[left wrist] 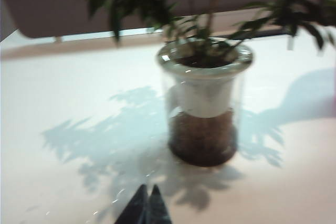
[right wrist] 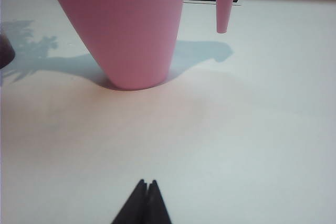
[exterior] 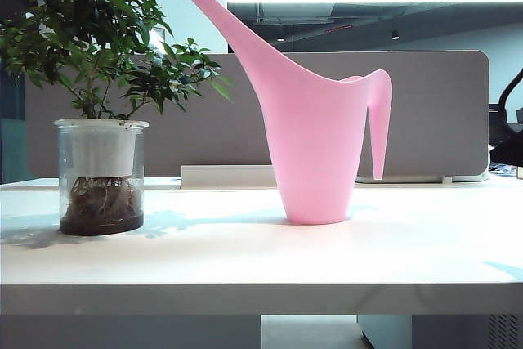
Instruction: Pick up the watering can from the table, water the potted plant, and put the can back.
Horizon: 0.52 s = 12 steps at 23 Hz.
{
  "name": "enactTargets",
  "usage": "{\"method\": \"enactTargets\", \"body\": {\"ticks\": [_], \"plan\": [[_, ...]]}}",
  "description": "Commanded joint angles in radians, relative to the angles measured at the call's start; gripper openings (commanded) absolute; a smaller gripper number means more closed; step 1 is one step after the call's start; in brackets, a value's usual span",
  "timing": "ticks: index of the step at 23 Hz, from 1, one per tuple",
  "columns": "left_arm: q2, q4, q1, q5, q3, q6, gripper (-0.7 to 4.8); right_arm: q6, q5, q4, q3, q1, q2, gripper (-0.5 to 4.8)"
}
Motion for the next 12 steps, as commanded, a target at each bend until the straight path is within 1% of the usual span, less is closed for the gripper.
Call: {"method": "enactTargets", "body": {"ticks": [1,3,5,9,12], "plan": [[-0.057,0.002,0.035,0.010,-0.028,-0.049,0.03,0.003,0.000,0.013,-0.007,-0.001,-0.002,-0.05],[-0.091,-0.032,0.043,-0.005,-0.035,-0.044,0.03,0.003,0.000,0.013,-0.007,0.000,-0.002,-0.05],[-0.086,-0.047,0.046,-0.042,-0.045,-0.041,0.03,0.003,0.000,0.013,-0.007,-0.001,-0.002,-0.05],[-0.086,-0.092,0.046,-0.038,-0.076,-0.045,0.03,0.003,0.000,0.014,-0.007,-0.001,-0.002,-0.05],[-0.086,-0.079,0.046,-0.039,-0.091,-0.049,0.03,0.003,0.000,0.014,-0.007,-0.001,-0.002,-0.05]]}}
